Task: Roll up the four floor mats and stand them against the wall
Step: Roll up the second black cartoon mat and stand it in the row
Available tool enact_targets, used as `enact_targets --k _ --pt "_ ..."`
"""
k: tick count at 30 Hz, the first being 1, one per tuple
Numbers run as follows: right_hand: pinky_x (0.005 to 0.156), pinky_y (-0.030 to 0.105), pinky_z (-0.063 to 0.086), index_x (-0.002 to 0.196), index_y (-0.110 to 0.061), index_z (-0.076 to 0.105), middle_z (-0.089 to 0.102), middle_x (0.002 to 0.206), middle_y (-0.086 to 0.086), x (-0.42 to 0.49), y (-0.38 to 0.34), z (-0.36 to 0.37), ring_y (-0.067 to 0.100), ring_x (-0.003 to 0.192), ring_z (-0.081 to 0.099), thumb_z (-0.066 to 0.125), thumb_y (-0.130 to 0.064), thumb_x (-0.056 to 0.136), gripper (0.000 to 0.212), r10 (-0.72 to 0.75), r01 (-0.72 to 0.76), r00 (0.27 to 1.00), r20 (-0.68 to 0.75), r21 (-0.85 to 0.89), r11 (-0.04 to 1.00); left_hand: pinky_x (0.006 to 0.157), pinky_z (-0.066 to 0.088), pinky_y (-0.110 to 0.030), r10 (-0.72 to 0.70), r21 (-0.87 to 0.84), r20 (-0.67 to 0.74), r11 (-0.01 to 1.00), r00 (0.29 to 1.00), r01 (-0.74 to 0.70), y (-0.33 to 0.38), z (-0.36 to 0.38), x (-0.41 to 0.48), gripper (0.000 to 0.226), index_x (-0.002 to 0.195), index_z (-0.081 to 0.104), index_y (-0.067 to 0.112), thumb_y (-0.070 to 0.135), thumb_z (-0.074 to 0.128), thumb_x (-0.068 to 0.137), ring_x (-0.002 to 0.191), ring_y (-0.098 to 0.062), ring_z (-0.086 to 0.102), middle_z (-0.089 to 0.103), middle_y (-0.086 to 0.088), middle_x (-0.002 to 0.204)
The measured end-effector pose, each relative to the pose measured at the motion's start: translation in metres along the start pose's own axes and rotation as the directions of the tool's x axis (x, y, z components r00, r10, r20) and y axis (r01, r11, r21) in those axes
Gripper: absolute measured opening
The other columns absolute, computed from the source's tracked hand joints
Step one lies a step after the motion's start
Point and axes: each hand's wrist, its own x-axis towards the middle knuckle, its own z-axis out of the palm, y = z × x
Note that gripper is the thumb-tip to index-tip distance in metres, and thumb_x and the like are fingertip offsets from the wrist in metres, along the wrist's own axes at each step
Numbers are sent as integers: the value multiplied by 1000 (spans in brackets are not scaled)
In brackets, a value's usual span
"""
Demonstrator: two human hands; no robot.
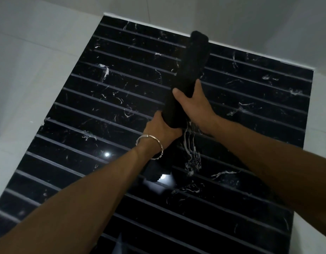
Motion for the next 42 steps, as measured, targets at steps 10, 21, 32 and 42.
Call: enact_targets --k 10,21,32,42 --pt "65 21 45 140 -18 27 51 105 -5 6 -3 -19 10 89 53 70 -13 79 75 177 -170 984 2 274 947 82 51 -30 66 -29 133 998 989 -62 7 23 -30 70 128 37 16 42 74 75 98 -20 60 57 -3 112" --pt "88 41 53 123 -20 43 57 113 10 -5 -8 -13 26 104 58 63 -7 80 49 122 -198 974 191 459 866 86 55 -37 53 -432 415 890 908 146 8 -8 -4 56 110 59 16 22 80 59 93 -24 67 68 -10 103" --pt "103 60 36 142 -21 42 49 141 15 5 -14 -35 37 129 47 18 -66 91 71 -4 -459 780 625 577 675 66 51 -12 176 -233 284 966 943 -110 -4 -62 15 55 121 52 14 -5 72 73 84 -7 60 63 2 97" --pt "92 57 49 133 -25 51 49 140 18 -11 -16 -42 42 118 55 62 -50 78 62 38 -446 616 787 308 840 106 26 -56 646 605 -17 614 763 -507 -14 -104 48 55 118 57 21 12 74 66 115 -34 43 59 -5 118"
